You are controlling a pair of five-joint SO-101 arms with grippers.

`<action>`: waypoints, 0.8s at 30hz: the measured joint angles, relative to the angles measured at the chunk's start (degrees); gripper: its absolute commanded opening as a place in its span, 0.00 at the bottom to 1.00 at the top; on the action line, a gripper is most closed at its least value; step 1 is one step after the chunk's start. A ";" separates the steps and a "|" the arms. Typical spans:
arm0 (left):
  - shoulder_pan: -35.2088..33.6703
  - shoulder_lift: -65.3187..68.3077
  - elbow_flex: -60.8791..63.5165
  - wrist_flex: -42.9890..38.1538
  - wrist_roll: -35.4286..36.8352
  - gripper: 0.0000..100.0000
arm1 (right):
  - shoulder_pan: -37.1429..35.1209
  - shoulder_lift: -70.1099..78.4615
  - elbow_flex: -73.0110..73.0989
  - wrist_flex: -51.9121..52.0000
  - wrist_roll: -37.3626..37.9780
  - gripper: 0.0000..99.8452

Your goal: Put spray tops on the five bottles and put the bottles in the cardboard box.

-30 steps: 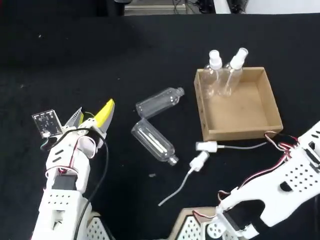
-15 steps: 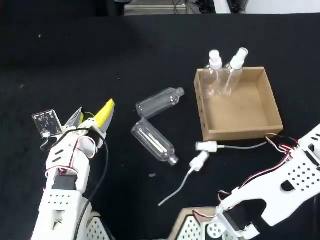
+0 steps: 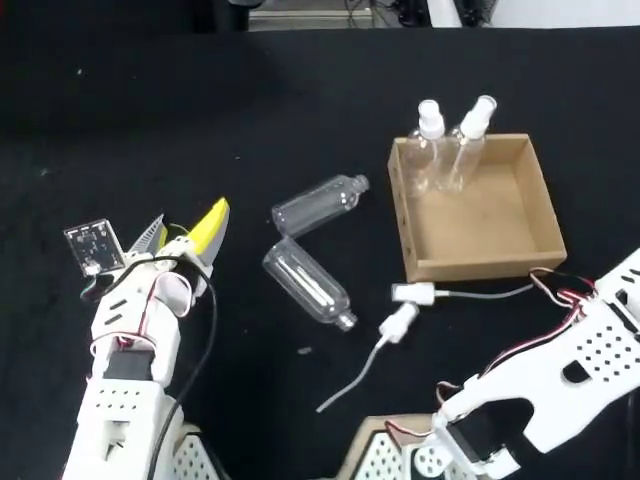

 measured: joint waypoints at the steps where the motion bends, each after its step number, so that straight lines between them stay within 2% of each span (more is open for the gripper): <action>1: 0.00 0.00 0.00 0.00 0.00 0.33 | 0.00 0.00 0.00 0.00 0.88 0.26; 4: 0.00 0.00 0.00 0.00 0.00 0.33 | 0.00 0.18 0.53 0.00 2.73 0.31; 17: 0.00 0.00 0.00 0.00 0.00 0.33 | 0.00 -0.09 3.25 0.00 3.25 0.29; 24: 0.00 0.00 0.00 0.00 0.00 0.33 | 0.00 -11.08 14.33 0.00 3.25 0.29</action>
